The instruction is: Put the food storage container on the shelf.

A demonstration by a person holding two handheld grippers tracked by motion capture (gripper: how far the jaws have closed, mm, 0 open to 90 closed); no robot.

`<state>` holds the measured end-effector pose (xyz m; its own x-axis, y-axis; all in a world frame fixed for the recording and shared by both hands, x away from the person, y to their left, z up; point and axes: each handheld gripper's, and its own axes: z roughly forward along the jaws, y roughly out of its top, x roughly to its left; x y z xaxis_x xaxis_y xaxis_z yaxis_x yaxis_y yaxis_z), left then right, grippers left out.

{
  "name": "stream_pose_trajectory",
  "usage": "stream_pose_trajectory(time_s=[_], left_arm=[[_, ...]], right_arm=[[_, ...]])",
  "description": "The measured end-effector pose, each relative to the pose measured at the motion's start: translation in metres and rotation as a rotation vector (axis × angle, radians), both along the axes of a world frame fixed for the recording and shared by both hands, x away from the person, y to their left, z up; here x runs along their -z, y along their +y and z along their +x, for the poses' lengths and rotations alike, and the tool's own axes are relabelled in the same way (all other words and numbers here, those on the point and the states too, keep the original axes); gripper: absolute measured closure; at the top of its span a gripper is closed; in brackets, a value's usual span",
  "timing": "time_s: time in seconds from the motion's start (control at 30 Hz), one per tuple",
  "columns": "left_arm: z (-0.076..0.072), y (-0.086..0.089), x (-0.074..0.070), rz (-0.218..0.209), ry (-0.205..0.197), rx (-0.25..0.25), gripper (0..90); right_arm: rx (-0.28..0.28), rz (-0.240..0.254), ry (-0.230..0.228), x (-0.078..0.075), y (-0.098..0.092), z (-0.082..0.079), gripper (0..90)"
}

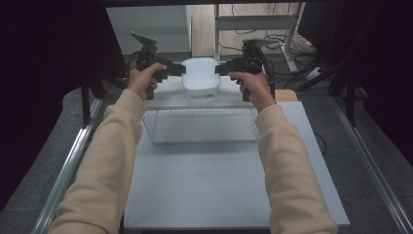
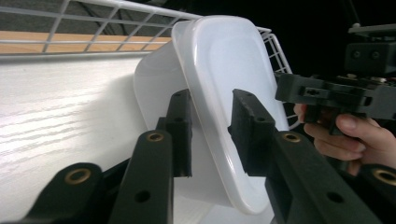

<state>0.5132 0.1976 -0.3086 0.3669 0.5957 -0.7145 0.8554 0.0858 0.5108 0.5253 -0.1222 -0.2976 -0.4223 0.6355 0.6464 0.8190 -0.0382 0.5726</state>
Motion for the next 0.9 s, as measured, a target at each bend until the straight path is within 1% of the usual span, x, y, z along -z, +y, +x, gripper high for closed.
stream_pose_trajectory(time_s=[0.03, 0.07, 0.13, 0.27, 0.43, 0.47, 0.5, 0.53, 0.57, 0.6, 0.67, 0.73, 0.77, 0.83, 0.9], left_arm=[[0.001, 0.000, 0.001, 0.006, 0.005, -0.001, 67.7], [0.001, 0.000, 0.002, 0.004, 0.007, -0.004, 67.2], [0.002, -0.001, 0.003, -0.007, 0.007, -0.006, 66.6], [0.002, -0.002, 0.005, 0.006, 0.009, -0.009, 64.0], [0.001, -0.005, 0.005, 0.017, -0.013, -0.018, 61.3], [0.001, -0.006, 0.004, 0.024, -0.014, -0.012, 60.3], [0.000, -0.006, 0.003, 0.022, -0.024, -0.015, 58.1], [-0.001, -0.007, 0.001, 0.022, -0.041, -0.027, 53.8], [-0.003, -0.007, -0.001, 0.029, -0.068, -0.039, 48.8], [-0.006, -0.007, -0.004, 0.040, -0.090, -0.054, 44.2], [-0.011, -0.005, -0.009, 0.062, -0.135, -0.072, 37.5], [-0.018, -0.003, -0.013, 0.084, -0.170, -0.084, 33.4], [-0.021, -0.002, -0.015, 0.104, -0.188, -0.084, 32.0], [-0.029, 0.000, -0.018, 0.144, -0.219, -0.092, 30.4], [-0.037, 0.003, -0.019, 0.160, -0.244, -0.117, 30.2]], right_arm=[[0.002, -0.003, 0.012, 0.000, 0.000, 0.000, 70.0], [0.008, -0.003, 0.002, 0.002, 0.001, 0.000, 69.8], [0.016, 0.001, 0.004, 0.003, 0.001, 0.001, 69.3], [0.020, -0.004, 0.008, 0.004, 0.003, 0.002, 66.5], [0.025, -0.001, 0.004, 0.006, 0.004, 0.001, 62.5], [0.023, 0.006, 0.005, 0.006, 0.004, 0.002, 60.5], [0.023, 0.019, 0.000, 0.005, 0.004, 0.001, 56.8], [0.021, 0.022, -0.015, 0.004, 0.004, 0.000, 52.4], [0.028, 0.023, -0.031, 0.002, 0.004, -0.002, 47.9], [0.035, 0.019, -0.063, -0.001, 0.004, -0.004, 43.8], [0.041, -0.008, -0.124, -0.007, 0.004, -0.010, 36.9], [0.039, -0.024, -0.174, -0.013, 0.002, -0.016, 33.2], [0.031, -0.028, -0.194, -0.015, 0.001, -0.018, 32.0], [0.007, -0.041, -0.225, -0.018, -0.003, -0.024, 30.4], [-0.011, -0.064, -0.243, -0.019, -0.007, -0.029, 29.1]])
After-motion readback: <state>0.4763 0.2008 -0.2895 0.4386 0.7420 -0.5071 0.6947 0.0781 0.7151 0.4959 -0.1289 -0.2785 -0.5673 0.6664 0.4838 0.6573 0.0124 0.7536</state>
